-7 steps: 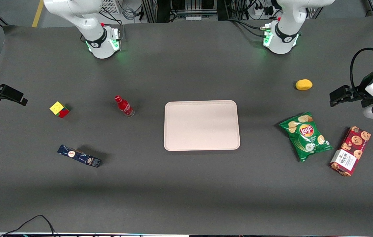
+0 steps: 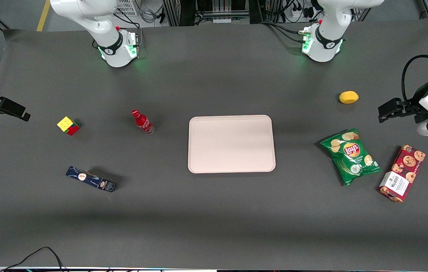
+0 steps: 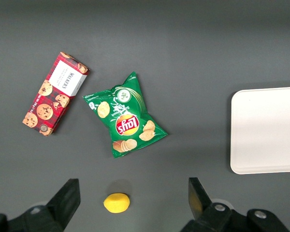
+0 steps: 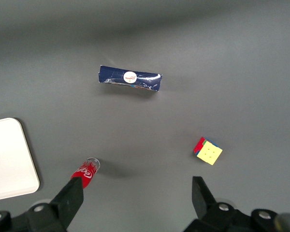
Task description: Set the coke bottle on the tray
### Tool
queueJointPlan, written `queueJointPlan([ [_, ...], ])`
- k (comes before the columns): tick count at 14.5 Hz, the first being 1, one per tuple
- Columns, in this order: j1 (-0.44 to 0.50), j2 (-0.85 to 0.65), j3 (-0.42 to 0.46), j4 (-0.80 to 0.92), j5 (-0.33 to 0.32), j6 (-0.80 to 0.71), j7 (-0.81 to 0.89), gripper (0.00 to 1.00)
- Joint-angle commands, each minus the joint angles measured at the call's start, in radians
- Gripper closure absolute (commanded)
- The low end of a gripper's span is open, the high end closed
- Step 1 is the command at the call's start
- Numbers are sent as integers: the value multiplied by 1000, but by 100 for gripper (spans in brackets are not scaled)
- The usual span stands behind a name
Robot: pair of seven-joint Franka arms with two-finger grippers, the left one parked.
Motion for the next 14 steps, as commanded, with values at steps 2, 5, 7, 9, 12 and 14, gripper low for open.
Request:
queueJointPlan([
  [2,-7,1,0,9,9,-10,-1,0],
  [5,-7,1,0,9,7,-10,-3,0],
  [7,-7,1,0,9,7,-10,-3,0],
  [9,-7,0,0,9,7,-10,-3,0],
  [12,-2,-2,5,9,9,-10,-1,0],
  [14,12,-5,13,7,10,-12,3,0],
])
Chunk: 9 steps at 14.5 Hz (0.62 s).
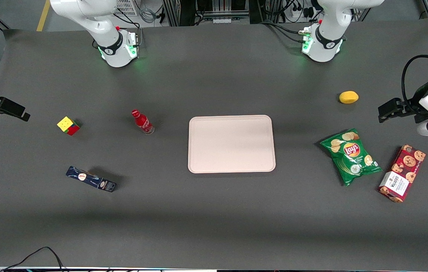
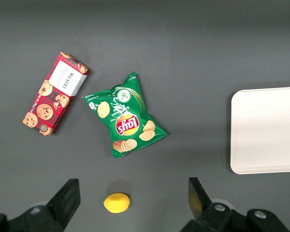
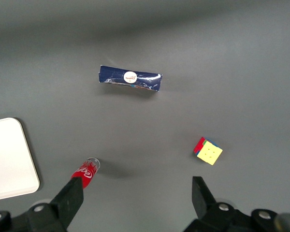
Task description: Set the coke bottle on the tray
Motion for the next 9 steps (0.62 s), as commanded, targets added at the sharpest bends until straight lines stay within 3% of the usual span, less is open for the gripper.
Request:
queueJointPlan([
  [1,20,-6,14,6,18,-24,9,0],
  [9,244,-22,28,9,27,-56,23,0],
])
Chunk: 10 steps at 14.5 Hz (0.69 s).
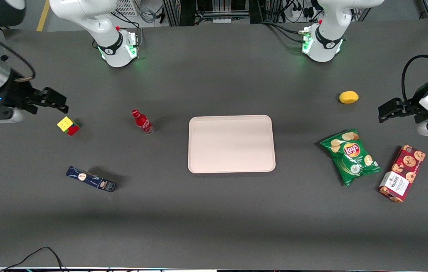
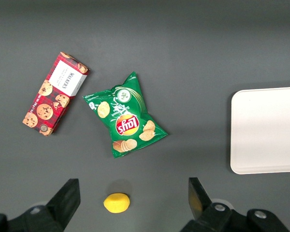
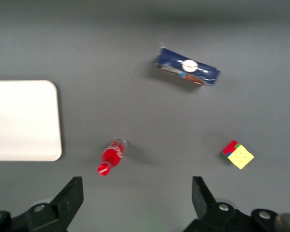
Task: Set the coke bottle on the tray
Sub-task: 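Move the open right gripper over the red Coca-Cola bottle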
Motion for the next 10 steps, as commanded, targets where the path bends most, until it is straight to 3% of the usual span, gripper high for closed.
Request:
queueJointPlan([
  [1,103,-15,-17,9,14,-31,35,0],
  [5,224,-15,-19,12,14,-34,167,0],
  [10,233,-14,-4,-31,54,-93,162,0],
])
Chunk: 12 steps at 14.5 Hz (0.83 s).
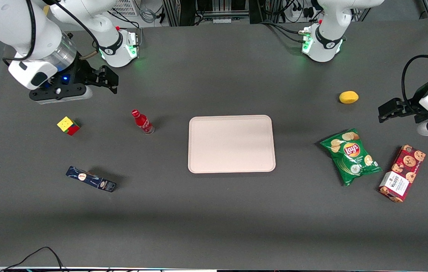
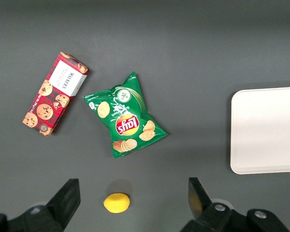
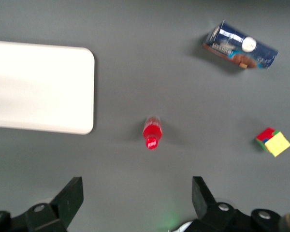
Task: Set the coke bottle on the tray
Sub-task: 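Move the open right gripper over the red Coca-Cola bottle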
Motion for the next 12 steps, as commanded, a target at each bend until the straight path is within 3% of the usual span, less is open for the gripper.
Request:
queueJointPlan([
  [1,1,-5,-1,-46,49,-30,5,0],
  [3,1,-6,13,-112,50,32,3,0],
  [8,1,-94,21,-462,49,396,-9,0],
  [12,1,-98,24,-621,46,606,-23,0],
])
